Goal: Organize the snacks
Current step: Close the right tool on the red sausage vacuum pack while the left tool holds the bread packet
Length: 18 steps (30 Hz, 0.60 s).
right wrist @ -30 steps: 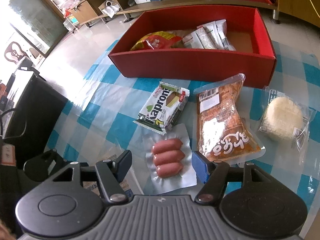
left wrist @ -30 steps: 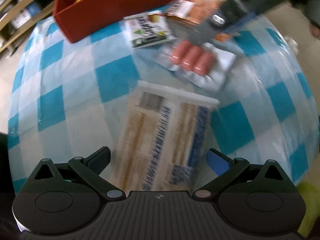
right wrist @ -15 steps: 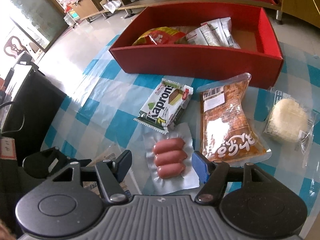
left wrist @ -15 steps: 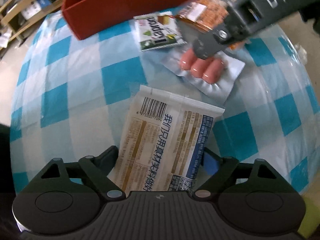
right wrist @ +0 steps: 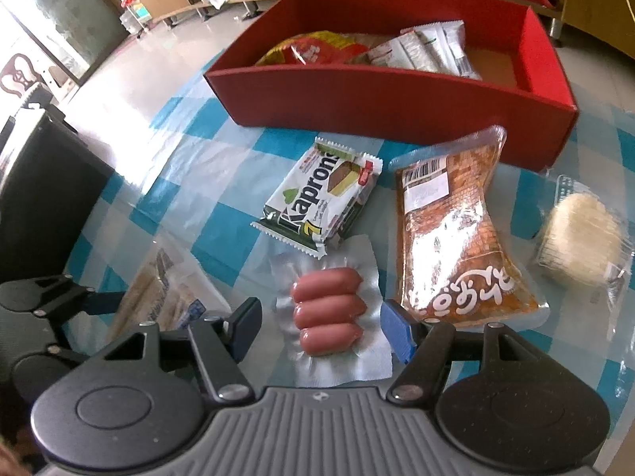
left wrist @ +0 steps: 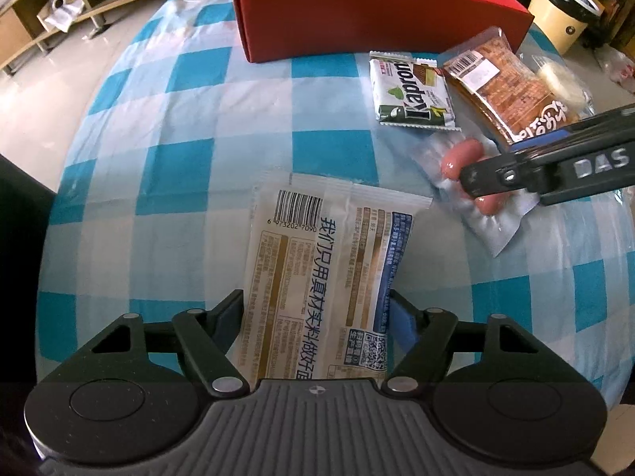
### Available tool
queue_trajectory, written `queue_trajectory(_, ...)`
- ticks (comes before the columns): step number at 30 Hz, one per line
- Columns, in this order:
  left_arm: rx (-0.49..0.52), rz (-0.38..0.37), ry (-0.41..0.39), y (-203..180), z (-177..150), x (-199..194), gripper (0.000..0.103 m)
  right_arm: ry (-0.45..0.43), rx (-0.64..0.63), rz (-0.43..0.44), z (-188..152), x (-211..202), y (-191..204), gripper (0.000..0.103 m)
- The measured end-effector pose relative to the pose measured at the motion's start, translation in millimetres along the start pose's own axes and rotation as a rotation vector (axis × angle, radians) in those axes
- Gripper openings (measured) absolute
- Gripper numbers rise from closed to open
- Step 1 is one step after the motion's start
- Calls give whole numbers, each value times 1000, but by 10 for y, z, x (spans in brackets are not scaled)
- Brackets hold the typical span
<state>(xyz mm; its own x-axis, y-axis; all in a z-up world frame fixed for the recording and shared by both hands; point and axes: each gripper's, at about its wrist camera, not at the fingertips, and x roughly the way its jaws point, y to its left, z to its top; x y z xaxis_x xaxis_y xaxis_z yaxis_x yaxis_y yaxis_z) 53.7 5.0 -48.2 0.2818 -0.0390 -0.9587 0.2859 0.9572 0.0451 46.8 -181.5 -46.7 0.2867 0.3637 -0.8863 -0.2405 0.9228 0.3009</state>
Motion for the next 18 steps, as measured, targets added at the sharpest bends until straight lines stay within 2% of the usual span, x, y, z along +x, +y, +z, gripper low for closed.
queue_trajectory(3, -4, 1, 14, -52, -22, 10, 84, 9, -40, -38, -5, 86, 72, 67)
queue_trajectory(7, 4, 39, 18, -59, -43, 40, 96, 2, -84, -47, -4, 144, 176, 68)
queue_trajectory(11, 10, 34, 34, -60, -52, 90, 99, -19, -149, -85, -16, 179, 239, 70)
queue_trajectory(13, 4, 40, 37, -47, -55, 102, 103, -14, -161, -73, -6, 200, 233, 79)
queue_trajectory(15, -7, 39, 44, -24, -52, 123, 103, -1, -174, -75, -15, 240, 245, 93)
queue_trajectory(18, -20, 29, 53, 6, -50, 130, 103, -5, -186, -68, -40, 269, 259, 101)
